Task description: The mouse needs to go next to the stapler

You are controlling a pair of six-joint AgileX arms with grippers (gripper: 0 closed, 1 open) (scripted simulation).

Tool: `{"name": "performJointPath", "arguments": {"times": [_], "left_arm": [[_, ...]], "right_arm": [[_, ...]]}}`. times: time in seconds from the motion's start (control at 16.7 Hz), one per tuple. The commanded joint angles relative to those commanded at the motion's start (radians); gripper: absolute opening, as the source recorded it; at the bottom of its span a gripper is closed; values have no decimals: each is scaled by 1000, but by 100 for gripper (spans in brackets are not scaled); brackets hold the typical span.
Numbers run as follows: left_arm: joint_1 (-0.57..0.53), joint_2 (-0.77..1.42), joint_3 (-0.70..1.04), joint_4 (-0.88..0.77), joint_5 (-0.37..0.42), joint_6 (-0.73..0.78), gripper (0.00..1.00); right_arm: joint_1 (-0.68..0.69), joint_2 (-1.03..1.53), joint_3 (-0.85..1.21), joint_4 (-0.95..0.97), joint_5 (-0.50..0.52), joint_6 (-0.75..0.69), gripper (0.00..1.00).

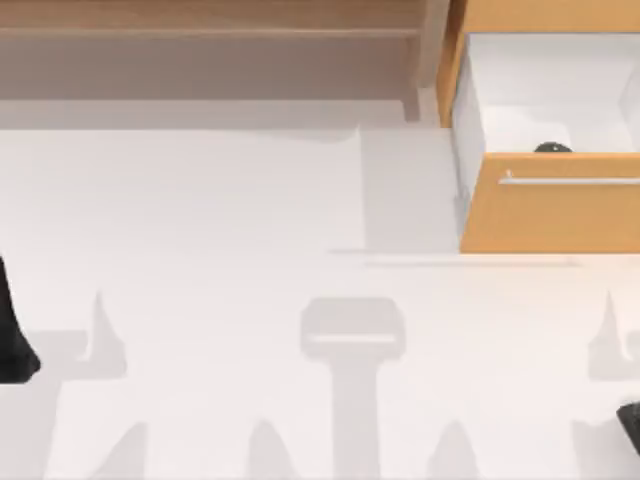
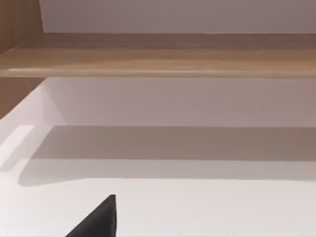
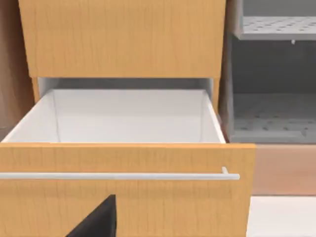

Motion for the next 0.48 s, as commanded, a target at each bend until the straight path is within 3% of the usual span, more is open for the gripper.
{"name": "performJointPath", "arguments": {"times": [0.24, 0.48], "left_arm": [[0, 0, 0, 0, 0, 0, 100], [0, 0, 0, 0, 0, 0, 100]], "right_arm": [[1, 30, 30, -21, 0, 1, 100], [13, 217, 214, -134, 1, 8, 100]]}}
